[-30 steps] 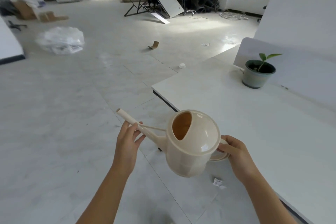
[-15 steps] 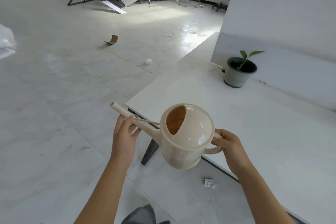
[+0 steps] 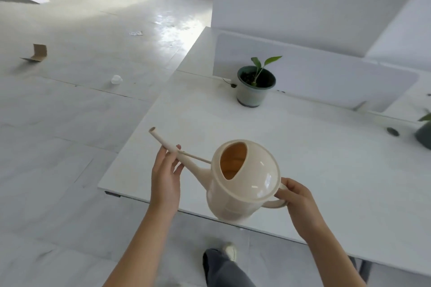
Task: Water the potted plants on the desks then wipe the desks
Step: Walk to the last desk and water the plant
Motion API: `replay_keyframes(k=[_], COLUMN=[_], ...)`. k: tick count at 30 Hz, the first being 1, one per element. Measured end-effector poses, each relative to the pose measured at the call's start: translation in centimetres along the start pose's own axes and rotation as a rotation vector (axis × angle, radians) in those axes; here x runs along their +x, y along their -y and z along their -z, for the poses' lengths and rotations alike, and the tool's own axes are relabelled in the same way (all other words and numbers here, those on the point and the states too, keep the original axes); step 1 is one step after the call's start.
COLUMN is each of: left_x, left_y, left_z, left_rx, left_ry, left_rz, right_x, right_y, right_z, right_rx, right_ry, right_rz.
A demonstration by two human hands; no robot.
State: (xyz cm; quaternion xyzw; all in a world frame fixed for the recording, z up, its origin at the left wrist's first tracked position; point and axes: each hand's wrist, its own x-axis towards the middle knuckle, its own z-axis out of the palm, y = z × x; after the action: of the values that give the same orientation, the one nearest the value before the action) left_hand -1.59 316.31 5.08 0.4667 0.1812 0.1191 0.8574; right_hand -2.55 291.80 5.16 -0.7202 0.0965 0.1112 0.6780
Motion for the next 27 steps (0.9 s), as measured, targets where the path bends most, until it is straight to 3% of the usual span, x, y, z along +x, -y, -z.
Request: replay_keyframes(k=[12, 27], left_x=[9.0, 17.8], left_y=[7.1, 11.4], left_z=[-13.5, -24.3], left_rx=[0.088, 0.197], left_ry=[0.135, 0.326], left_rz=[0.037, 0.339], right_x=[8.3, 14.9], right_y=[3.7, 6.6], right_z=[8.8, 13.7], right_rx=[0.1, 0.067], right_ry=[-0.13, -0.387], right_rz=[0.045, 0.039])
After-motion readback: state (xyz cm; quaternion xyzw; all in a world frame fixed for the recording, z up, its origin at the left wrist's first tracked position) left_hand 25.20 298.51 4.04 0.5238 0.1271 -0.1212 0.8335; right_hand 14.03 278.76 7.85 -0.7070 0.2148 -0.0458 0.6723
